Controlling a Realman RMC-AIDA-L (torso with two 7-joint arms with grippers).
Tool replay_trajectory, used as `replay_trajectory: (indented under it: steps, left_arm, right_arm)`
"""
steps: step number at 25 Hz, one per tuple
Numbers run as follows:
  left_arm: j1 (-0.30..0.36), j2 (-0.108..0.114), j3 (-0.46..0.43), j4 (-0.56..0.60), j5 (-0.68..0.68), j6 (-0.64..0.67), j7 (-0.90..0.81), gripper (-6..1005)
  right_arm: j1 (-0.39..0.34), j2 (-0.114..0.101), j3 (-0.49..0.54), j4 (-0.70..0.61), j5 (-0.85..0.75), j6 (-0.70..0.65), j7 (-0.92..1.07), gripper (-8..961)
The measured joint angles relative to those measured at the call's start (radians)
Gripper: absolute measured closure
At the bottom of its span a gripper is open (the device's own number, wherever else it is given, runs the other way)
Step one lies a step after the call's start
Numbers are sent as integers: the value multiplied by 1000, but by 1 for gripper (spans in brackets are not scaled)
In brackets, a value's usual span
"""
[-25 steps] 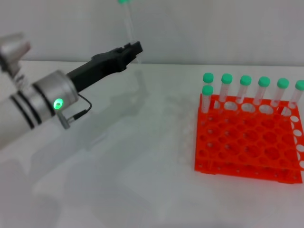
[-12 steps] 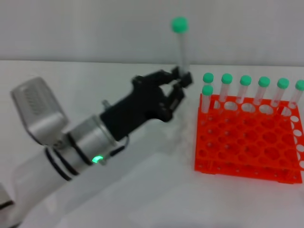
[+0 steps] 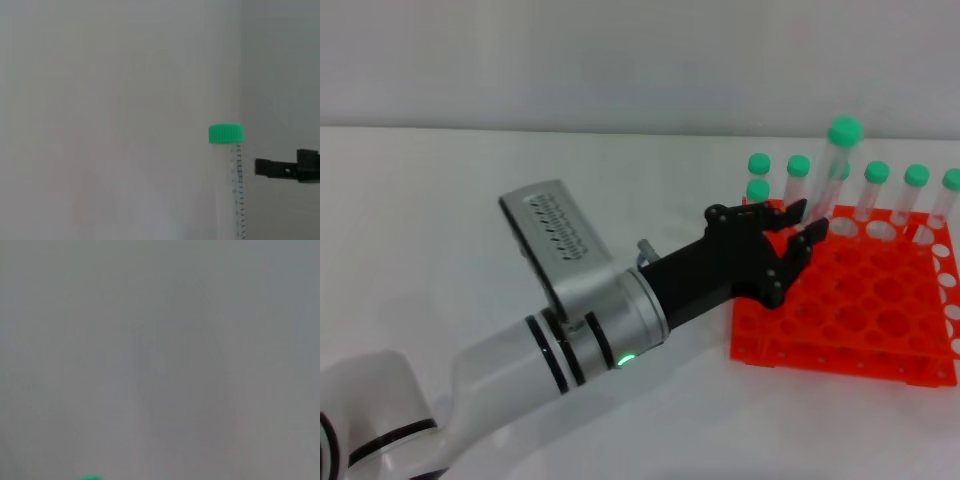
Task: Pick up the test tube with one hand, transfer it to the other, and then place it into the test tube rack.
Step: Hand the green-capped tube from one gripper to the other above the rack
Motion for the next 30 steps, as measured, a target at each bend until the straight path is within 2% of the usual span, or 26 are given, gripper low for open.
replay_trajectory:
  steps: [4, 9, 21, 25, 30]
  left_arm:
    - [-17, -2, -3, 33, 2, -73, 28, 742]
    - [-24, -3, -8, 45, 3, -100, 47, 735]
    - [-35, -5, -10, 52, 3, -133, 83, 719]
    - [-41, -7, -10, 54, 3, -142, 84, 713]
    - [-42, -7, -10, 54, 3, -142, 84, 706]
  right_arm:
    - [42, 26, -69, -52, -48, 2, 29, 79]
    - [102, 37, -176, -59, -54, -24, 43, 78]
    - [152, 87, -215, -55, -57, -90, 64, 82]
    - [162, 93, -216, -55, -57, -94, 65, 83]
    - [166, 105, -210, -59, -49, -94, 65, 164]
